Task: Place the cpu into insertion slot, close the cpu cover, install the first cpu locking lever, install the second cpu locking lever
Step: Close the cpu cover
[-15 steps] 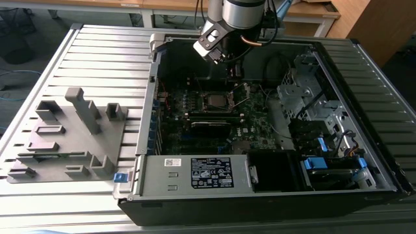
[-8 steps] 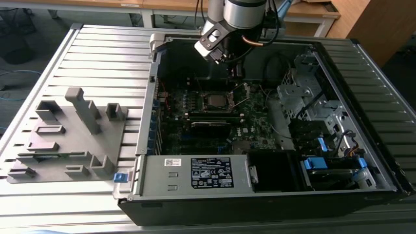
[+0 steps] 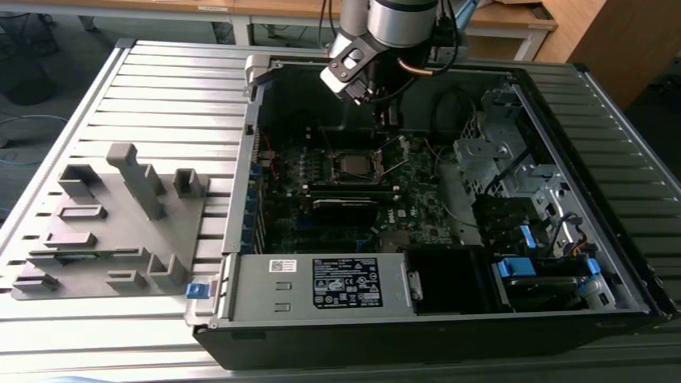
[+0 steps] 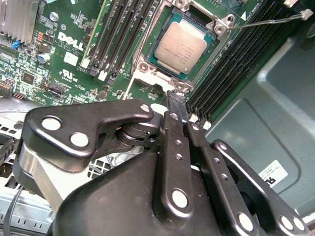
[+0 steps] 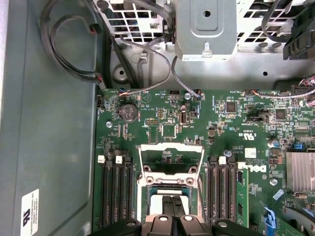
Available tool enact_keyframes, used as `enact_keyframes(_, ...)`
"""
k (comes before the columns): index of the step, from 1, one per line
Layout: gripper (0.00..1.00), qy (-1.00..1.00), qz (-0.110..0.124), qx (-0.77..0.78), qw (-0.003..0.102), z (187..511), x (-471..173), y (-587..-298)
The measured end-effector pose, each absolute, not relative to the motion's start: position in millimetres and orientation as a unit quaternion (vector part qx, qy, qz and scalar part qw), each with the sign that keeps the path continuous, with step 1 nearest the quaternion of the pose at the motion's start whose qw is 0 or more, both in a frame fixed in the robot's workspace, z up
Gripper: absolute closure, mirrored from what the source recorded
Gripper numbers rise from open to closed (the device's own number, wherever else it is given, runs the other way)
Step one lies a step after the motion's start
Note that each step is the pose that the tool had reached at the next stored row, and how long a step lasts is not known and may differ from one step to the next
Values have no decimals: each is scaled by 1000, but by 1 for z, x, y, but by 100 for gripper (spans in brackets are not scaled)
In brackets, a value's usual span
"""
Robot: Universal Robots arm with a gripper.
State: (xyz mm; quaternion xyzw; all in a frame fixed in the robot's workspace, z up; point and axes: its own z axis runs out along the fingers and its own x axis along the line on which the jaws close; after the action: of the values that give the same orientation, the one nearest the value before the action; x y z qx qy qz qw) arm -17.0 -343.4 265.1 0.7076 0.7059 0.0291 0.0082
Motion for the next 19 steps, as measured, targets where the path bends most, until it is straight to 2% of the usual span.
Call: enact_keyframes(19, 89, 706, 29, 708, 8, 265, -10, -343)
